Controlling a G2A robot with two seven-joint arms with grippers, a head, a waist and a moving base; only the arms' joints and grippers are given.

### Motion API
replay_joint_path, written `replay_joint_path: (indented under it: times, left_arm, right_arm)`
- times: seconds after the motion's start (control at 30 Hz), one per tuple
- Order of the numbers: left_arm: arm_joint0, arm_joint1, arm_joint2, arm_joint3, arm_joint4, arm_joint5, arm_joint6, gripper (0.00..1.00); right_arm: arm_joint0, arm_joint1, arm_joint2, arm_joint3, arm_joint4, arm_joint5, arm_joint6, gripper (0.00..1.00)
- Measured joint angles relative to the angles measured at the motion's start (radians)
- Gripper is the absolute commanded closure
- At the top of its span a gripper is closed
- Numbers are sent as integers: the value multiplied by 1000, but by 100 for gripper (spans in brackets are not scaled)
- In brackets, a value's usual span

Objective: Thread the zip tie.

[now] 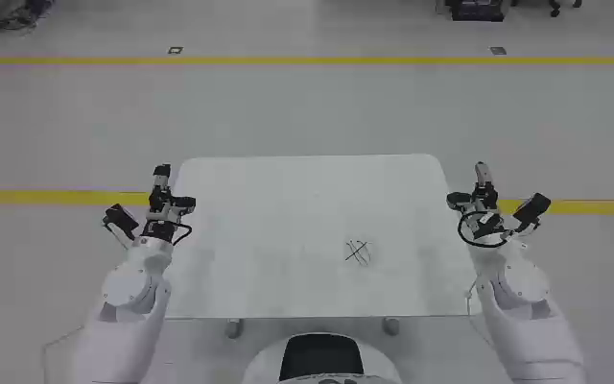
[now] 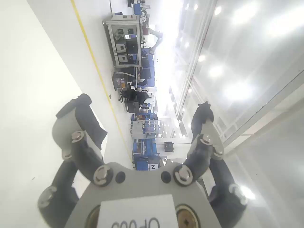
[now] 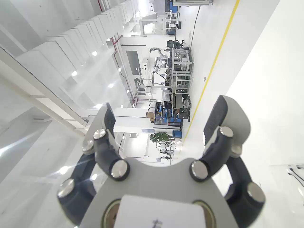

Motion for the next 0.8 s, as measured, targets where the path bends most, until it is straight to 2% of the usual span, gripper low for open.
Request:
replay_joint_path:
  times: [0.03,0.13,0.37,0.7,0.8]
  left_arm:
    - [0,0,0,0,0,0,0,0]
    - [0,0,0,0,0,0,0,0]
    - [0,0,0,0,0,0,0,0]
    - [0,0,0,0,0,0,0,0]
    - [0,0,0,0,0,0,0,0]
  right_arm:
    - [0,0,0,0,0,0,0,0]
    - [-3,2,-12,-11,-27,-15,19,0]
    - [7,9,-53,-22,-258,-6,146,0]
    - [8,10,-55,-25,-270,-12,153,0]
    - [4,12,-74,-38,-351,-32,182,0]
